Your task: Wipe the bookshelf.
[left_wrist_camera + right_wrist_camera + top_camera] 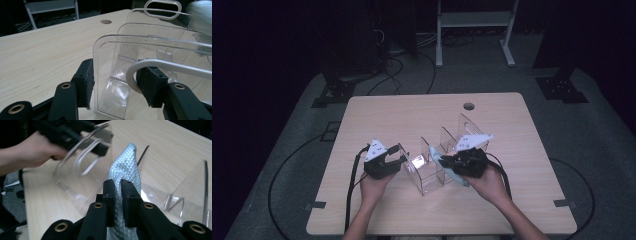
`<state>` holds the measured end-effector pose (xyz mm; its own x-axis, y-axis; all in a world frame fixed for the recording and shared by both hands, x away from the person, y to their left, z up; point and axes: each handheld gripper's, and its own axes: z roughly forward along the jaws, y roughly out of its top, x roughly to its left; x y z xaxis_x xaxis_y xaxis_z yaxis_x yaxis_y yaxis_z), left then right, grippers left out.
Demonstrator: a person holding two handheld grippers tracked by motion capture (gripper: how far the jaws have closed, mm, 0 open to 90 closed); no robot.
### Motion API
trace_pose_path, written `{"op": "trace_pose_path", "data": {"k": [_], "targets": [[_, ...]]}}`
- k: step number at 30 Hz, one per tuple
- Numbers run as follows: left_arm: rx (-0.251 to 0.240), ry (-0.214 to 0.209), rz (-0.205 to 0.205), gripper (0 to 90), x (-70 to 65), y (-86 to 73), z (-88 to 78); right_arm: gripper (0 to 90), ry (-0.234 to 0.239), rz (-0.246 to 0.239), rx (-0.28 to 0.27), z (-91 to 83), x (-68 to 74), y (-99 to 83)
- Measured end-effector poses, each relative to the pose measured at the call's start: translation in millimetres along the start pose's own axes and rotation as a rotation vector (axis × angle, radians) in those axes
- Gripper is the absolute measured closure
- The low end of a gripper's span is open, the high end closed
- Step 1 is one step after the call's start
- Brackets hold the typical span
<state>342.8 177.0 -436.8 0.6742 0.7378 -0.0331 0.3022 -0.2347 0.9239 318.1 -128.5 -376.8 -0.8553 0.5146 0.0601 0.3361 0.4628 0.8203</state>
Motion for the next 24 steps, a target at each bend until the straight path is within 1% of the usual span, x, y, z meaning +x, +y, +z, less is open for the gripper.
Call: {"op": "trace_pose_path", "data": {"k": [2,3,4,6,7,8,10,12,14,15,17,18,19,21,22,24], "targets": [[0.002,0.0,0.0,48.0,-0.3,0.1,-0.1,82.4,-0.02,-0.017,-0.028,-7.8,10.1,-12.2],[0.002,0.0,0.0,48.0,-0.2,0.1,-0.1,82.7,-0.029,-0.028,-0.038,-10.6,13.5,-17.4],[0.002,0.0,0.0,48.0,-0.2,0.1,-0.2,82.8,-0.039,-0.029,-0.041,-13.2,16.3,-22.4],[0.003,-0.001,0.0,48.0,-0.2,0.1,-0.3,83.0,-0.068,-0.037,-0.06,-19.5,19.5,-33.6],[0.002,-0.001,-0.001,47.9,-0.1,0.1,-0.3,83.0,-0.083,-0.033,-0.064,-22.9,18.6,-39.7],[0.002,-0.001,0.0,47.9,-0.1,0.1,-0.2,83.1,-0.098,-0.014,-0.068,-26.1,15.8,-46.3],[0.001,-0.002,-0.003,47.9,0.0,0.1,-0.1,83.1,-0.127,0.038,-0.079,-33.5,4.4,-59.8],[0.001,-0.003,-0.004,48.0,0.2,0.2,0.0,83.2,-0.155,0.098,-0.099,-40.2,-12.3,-71.7],[0.001,-0.003,-0.003,48.0,0.1,0.1,0.1,83.2,-0.209,0.135,-0.107,-45.7,-28.2,-81.2],[0.001,-0.003,-0.006,48.0,0.4,0.2,0.0,83.2,-0.222,0.16,-0.116,-48.2,-36.5,-84.8],[0.0,-0.004,-0.01,48.0,0.6,0.1,0.2,83.3,-0.271,0.188,-0.123,-52.9,-49.6,-89.5],[-0.002,-0.004,-0.012,48.0,0.5,0.1,0.5,83.3,-0.285,0.206,-0.135,-54.8,-55.9,-91.4],[-0.004,-0.005,-0.014,48.0,0.7,0.0,0.8,83.3,-0.288,0.23,-0.144,-55.7,-61.5,-93.0],[-0.004,-0.005,-0.012,47.8,0.5,0.0,1.0,83.3,-0.305,0.247,-0.154,-54.6,-66.6,-94.3],[-0.003,-0.005,-0.009,47.7,0.3,0.1,1.0,83.3,-0.301,0.248,-0.158,-53.0,-65.1,-93.9],[-0.003,-0.008,-0.003,47.7,0.5,0.0,0.9,83.2,-0.273,0.212,-0.139,-44.8,-56.3,-92.0]]}}
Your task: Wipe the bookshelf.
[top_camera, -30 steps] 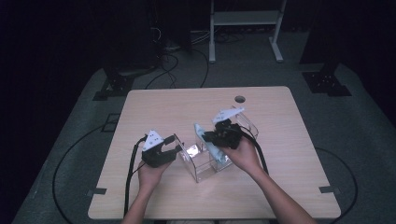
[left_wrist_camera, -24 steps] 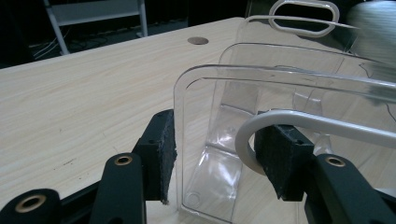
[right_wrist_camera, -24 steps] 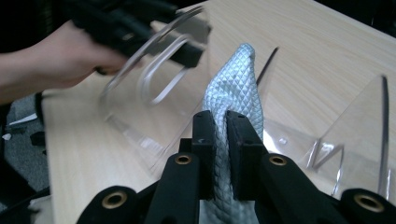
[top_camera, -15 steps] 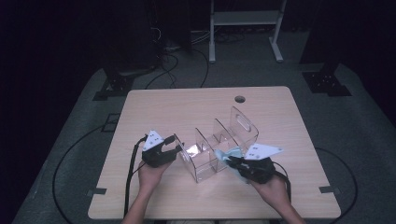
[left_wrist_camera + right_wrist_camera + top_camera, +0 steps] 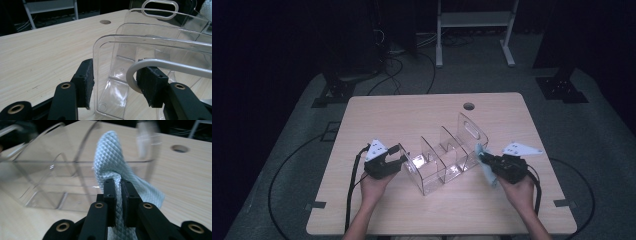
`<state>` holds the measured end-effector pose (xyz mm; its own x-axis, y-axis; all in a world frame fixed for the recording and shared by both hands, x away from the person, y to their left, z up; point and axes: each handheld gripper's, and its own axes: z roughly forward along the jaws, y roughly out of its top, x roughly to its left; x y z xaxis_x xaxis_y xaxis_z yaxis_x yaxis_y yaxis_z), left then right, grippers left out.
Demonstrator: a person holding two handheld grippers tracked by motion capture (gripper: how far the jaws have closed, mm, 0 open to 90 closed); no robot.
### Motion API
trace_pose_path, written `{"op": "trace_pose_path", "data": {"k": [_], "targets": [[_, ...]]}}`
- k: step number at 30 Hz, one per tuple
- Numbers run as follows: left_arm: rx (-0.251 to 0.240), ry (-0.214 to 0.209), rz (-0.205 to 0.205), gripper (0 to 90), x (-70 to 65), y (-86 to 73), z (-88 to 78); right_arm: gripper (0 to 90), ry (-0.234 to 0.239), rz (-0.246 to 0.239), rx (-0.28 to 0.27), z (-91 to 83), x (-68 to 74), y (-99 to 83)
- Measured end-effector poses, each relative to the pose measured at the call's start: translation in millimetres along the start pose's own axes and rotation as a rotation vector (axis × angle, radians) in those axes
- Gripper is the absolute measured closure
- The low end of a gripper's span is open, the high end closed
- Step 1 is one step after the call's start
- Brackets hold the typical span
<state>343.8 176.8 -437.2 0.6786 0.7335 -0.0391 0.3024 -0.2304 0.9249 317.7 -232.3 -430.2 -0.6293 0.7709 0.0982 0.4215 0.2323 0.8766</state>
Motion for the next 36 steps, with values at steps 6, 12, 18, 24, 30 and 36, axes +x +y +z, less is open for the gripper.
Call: {"op": "trace_pose_path", "data": {"k": [6,12,18,24,30,36], "targets": [[0.001,-0.002,0.004,47.5,0.1,-0.1,-0.7,83.3,-0.008,-0.016,0.018,6.8,0.4,-3.4],[-0.004,-0.003,0.003,47.4,-0.1,-0.1,0.6,83.2,-0.051,0.098,-0.027,2.5,-34.9,-1.8],[-0.004,-0.007,0.005,47.3,1.2,-0.2,0.1,83.2,-0.003,0.016,-0.002,12.0,-14.8,-2.0],[-0.006,-0.004,0.007,47.1,0.3,-0.1,0.9,83.0,-0.046,0.081,-0.038,10.1,-37.7,0.1],[-0.006,-0.008,0.004,47.1,2.3,-0.1,0.6,83.0,0.008,0.027,-0.012,17.0,-22.8,-0.2],[-0.009,-0.01,0.006,47.1,2.6,0.2,1.8,82.8,-0.027,0.093,-0.041,18.3,-42.3,0.6]]}}
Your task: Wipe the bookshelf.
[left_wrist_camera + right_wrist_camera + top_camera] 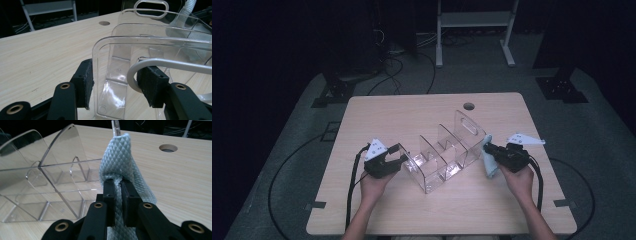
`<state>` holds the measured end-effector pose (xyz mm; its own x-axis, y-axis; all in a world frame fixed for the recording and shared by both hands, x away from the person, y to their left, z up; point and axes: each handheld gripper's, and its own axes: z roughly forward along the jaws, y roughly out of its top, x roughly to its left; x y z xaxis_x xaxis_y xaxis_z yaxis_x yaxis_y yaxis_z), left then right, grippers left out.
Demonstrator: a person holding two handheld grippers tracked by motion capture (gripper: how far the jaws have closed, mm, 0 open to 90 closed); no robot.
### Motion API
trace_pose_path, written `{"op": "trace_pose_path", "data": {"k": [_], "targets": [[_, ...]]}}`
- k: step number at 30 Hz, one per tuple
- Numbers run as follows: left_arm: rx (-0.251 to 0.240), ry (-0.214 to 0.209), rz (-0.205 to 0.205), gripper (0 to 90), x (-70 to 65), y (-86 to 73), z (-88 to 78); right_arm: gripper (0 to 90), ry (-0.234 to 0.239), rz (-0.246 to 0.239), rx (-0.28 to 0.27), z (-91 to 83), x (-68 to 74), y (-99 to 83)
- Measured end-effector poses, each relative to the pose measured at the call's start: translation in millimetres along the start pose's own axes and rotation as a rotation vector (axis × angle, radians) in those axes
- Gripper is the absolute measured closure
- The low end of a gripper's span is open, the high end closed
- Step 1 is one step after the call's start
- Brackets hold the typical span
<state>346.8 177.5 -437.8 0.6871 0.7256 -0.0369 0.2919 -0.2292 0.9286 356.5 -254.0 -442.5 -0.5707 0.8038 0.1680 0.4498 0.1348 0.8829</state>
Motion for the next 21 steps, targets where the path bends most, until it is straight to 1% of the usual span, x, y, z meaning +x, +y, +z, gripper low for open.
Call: {"op": "trace_pose_path", "data": {"k": [1,2,3,4,5,6,7,9,10,11,12,14,15,16,17,20,21], "targets": [[0.0,0.002,0.003,47.1,0.3,0.0,0.0,82.8,0.004,-0.007,0.006,1.7,4.8,-0.7],[-0.002,0.003,0.002,47.1,1.1,0.0,0.0,82.8,0.014,-0.031,0.012,3.5,10.6,-1.7],[-0.003,0.003,0.001,47.1,1.8,-0.1,0.0,82.8,0.039,-0.056,0.022,5.0,15.5,-2.6],[-0.003,0.002,0.0,47.1,2.1,-0.1,0.1,82.8,0.047,-0.082,0.031,6.1,19.1,-3.0],[-0.002,0.003,0.002,47.1,2.0,0.0,0.1,82.9,0.037,-0.103,0.033,6.1,20.0,-2.7],[-0.002,0.003,0.006,47.1,1.6,0.1,0.2,82.9,0.036,-0.105,0.036,6.0,17.4,-1.6],[-0.001,0.003,0.009,47.0,1.3,0.3,0.3,82.8,0.027,-0.095,0.027,6.0,12.9,-0.9],[-0.001,0.0,0.013,47.2,1.2,0.3,0.6,82.8,0.008,-0.063,0.017,6.6,3.7,0.6],[0.001,0.001,0.01,47.2,1.1,0.7,0.9,82.8,0.011,-0.049,0.018,7.4,0.9,0.4],[0.006,0.0,0.016,47.2,1.4,1.3,1.0,82.7,0.018,-0.041,0.017,8.7,1.5,-0.5],[0.005,0.0,0.014,47.2,1.5,1.5,1.1,82.7,0.031,-0.045,0.024,9.7,5.0,-1.6],[0.006,0.0,0.014,47.2,1.6,1.4,1.0,82.7,0.078,-0.08,0.041,12.1,16.0,-3.8],[0.006,0.001,0.014,47.2,1.5,1.5,1.0,82.7,0.09,-0.102,0.051,12.7,20.8,-4.2],[0.007,0.002,0.014,47.2,1.5,1.5,0.8,82.8,0.085,-0.124,0.054,13.0,22.9,-3.9],[0.007,0.002,0.016,47.2,1.3,1.4,0.9,82.8,0.085,-0.131,0.059,12.8,21.1,-2.8],[0.006,0.001,0.015,47.1,1.2,1.4,1.1,82.8,0.05,-0.091,0.038,12.7,7.2,1.5],[0.005,0.001,0.014,47.1,1.1,1.4,1.2,82.8,0.045,-0.083,0.032,13.0,3.3,2.5]]}}
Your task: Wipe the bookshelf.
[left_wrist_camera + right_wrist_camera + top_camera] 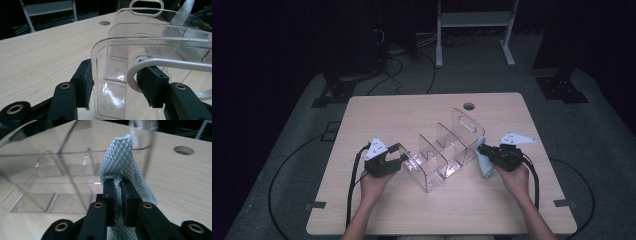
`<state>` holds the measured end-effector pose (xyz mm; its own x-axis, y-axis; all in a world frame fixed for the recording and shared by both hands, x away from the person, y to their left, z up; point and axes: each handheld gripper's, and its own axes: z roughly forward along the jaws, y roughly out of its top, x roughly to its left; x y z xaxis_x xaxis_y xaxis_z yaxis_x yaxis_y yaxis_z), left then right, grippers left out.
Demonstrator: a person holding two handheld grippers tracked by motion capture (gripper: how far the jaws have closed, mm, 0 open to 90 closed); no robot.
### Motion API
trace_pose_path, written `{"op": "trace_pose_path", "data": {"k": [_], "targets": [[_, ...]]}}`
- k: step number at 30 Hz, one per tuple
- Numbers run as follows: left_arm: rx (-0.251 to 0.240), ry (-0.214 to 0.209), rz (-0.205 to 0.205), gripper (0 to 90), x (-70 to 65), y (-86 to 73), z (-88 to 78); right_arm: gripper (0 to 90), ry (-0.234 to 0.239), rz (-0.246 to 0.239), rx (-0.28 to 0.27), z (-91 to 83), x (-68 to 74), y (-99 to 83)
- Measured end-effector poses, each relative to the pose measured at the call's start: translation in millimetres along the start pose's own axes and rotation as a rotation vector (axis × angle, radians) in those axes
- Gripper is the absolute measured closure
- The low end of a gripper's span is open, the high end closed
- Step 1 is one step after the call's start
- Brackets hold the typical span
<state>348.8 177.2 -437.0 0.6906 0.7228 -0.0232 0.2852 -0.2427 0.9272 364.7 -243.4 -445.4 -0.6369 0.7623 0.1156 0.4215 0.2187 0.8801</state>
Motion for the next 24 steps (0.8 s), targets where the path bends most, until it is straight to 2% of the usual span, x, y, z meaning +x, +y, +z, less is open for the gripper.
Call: {"op": "trace_pose_path", "data": {"k": [2,4,6,7,8,10,12,14,16,19,21,24], "targets": [[0.0,0.002,0.002,47.1,-0.4,0.0,0.1,82.8,0.002,0.012,-0.004,1.8,-0.8,0.1],[0.001,0.002,-0.001,47.1,0.0,-0.1,-0.4,82.7,0.027,0.007,-0.001,3.7,7.5,-0.9],[-0.001,0.001,-0.003,47.0,0.2,-0.3,-0.6,82.8,0.076,-0.041,0.015,5.6,20.2,-1.4],[0.0,0.001,-0.002,47.0,0.2,-0.3,-0.9,82.9,0.063,-0.075,0.024,5.6,23.8,-0.3],[0.0,-0.001,-0.005,47.0,0.6,-0.4,-1.2,82.9,0.054,-0.089,0.032,5.2,23.7,1.1],[-0.003,-0.004,-0.004,46.9,0.7,-0.5,-1.0,82.9,0.035,-0.061,0.017,3.5,14.1,3.6],[-0.008,-0.009,-0.006,46.9,1.4,-0.7,-0.6,82.9,0.009,-0.008,-0.002,2.8,0.3,4.7],[-0.008,-0.013,-0.007,46.9,2.1,-0.9,-0.5,82.8,0.02,0.026,-0.007,3.5,-4.4,3.7],[-0.007,-0.014,-0.009,46.9,2.5,-0.8,-0.4,82.8,0.032,0.013,-0.002,5.6,2.5,2.0],[-0.007,-0.014,-0.009,46.7,3.7,-1.0,-1.3,82.9,0.076,-0.043,0.024,11.5,17.4,-1.4],[-0.007,-0.016,-0.014,46.3,3.7,-1.2,-1.7,82.9,0.07,-0.044,0.035,11.0,13.9,0.4],[-0.008,-0.019,-0.021,45.2,3.8,-1.3,-2.1,82.9,0.02,0.003,0.013,8.4,-3.8,3.9]]}}
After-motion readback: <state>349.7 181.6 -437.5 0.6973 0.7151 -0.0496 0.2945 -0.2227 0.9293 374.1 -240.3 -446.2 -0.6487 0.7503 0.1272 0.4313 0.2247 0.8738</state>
